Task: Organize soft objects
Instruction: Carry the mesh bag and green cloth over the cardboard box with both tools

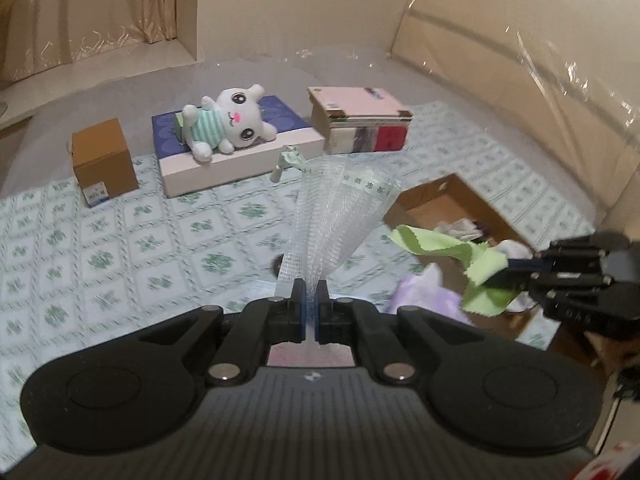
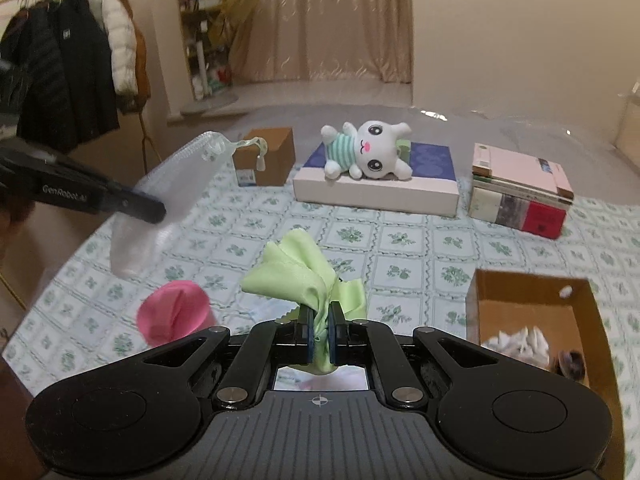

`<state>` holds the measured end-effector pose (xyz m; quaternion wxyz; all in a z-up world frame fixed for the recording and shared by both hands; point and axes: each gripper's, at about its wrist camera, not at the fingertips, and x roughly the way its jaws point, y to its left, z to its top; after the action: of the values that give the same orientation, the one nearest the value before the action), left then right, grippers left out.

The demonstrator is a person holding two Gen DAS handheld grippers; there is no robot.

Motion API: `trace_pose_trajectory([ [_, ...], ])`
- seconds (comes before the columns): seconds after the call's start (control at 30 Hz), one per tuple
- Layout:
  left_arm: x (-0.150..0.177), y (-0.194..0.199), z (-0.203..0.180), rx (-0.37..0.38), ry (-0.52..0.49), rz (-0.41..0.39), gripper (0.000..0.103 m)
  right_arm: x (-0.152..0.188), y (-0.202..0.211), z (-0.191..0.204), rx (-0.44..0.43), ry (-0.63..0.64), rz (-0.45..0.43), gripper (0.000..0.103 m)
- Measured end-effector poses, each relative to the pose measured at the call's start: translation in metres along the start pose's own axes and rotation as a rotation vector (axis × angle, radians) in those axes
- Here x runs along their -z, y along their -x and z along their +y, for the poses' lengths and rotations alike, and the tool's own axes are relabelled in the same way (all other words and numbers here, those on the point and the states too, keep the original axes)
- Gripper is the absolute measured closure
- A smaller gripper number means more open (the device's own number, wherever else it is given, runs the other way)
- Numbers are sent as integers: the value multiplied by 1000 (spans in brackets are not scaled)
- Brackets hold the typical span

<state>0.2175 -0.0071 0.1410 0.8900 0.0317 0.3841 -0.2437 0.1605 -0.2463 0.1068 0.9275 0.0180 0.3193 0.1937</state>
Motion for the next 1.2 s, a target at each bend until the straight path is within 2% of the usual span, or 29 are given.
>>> trace_pose_trajectory([
  [0.1,17,6,-16,-3,33,-25,100,18,20,1,8,-46,-39,96],
  [0.27,45,7,-38,-32,92,-56,101,47,36,1,47,-58,-54,96],
  [0.53,78,4,-76,-6,165,-83,101,88,58,-11,77,-131,-64,96],
  [1.0,103,-1,-122,-18,239,-141,101,124,89,-34,110,-219,-82,96],
  [1.2,111,-7,-134,4,254,-131,101,134,98,-43,132,-250,-85,96],
])
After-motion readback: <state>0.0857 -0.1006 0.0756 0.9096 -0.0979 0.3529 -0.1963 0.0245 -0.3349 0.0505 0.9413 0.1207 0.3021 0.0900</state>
